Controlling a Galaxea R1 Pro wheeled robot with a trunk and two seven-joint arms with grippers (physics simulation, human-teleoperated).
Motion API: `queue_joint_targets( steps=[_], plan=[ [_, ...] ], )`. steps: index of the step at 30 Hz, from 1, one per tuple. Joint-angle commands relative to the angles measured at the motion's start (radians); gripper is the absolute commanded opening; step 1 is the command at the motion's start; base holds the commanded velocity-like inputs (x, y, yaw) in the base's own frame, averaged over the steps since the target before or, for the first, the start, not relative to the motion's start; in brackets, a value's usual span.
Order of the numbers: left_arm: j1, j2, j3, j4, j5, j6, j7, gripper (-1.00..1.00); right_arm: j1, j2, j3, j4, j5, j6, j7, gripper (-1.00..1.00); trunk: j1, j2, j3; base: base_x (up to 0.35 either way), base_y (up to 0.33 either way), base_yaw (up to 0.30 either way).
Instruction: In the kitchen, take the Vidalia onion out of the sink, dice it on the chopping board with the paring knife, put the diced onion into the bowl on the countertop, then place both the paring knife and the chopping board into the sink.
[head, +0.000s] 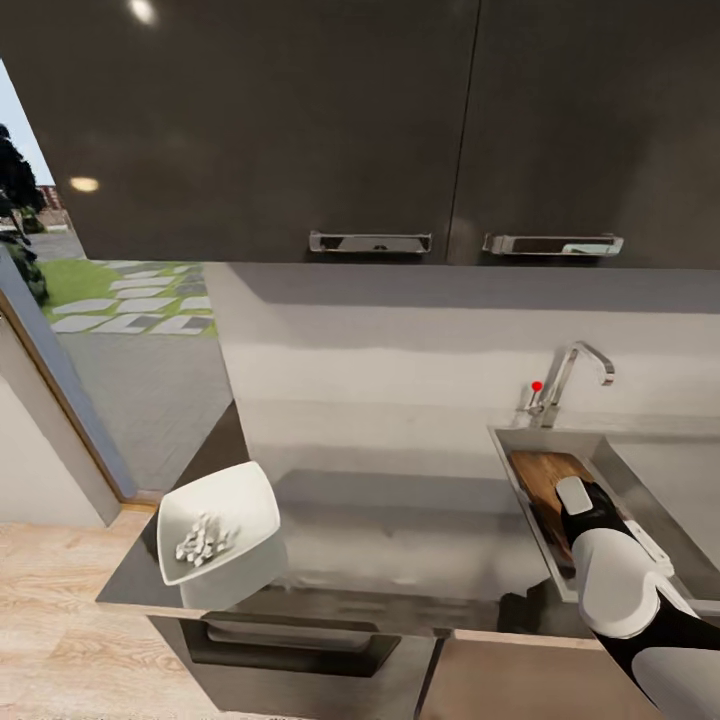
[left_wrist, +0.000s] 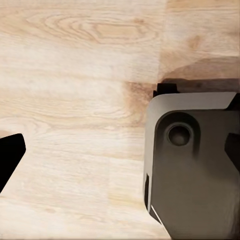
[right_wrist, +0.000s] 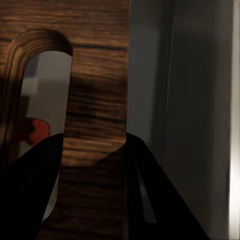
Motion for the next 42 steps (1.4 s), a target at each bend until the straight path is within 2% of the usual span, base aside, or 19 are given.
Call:
queue_joint_targets(
  steps=[1,6,20,34,35,42],
  plan=[
    [-0.002,0.0,-0.006,0.003,0.004,0.0,0.002,1.0,-0.001,0.0,0.0,0.002,-0.014,0.008,-0.004,-1.0,0.001,-0.002,-0.004,0.0,-0.001,0.071],
    [-0.002,0.0,-0.006,0.003,0.004,0.003,0.001,1.0,-0.001,-0.017,0.0,0.006,-0.014,0.004,-0.004,-1.0,0.001,-0.002,-0.011,0.0,0.0,0.071],
    [-0.002,-0.003,-0.006,0.003,0.004,0.004,0.004,1.0,-0.001,-0.04,0.0,0.006,-0.015,0.003,-0.004,-1.0,0.001,-0.002,-0.032,0.0,-0.074,0.067],
    [-0.002,-0.005,-0.006,0.003,0.004,0.004,0.004,1.0,-0.001,-0.044,0.0,0.006,-0.015,0.003,-0.004,-1.0,0.001,-0.002,-0.034,0.0,-0.001,0.003],
    [-0.002,-0.005,-0.006,0.003,0.004,0.004,0.004,1.0,-0.001,-0.044,0.0,0.006,-0.015,0.003,-0.004,1.0,0.001,-0.002,-0.034,0.0,0.0,0.0],
    [-0.002,-0.005,-0.006,0.003,0.004,0.004,0.004,1.0,-0.001,-0.044,0.0,0.006,-0.015,0.003,-0.005,1.0,0.001,-0.002,-0.034,0.0,0.0,0.0]
  ],
)
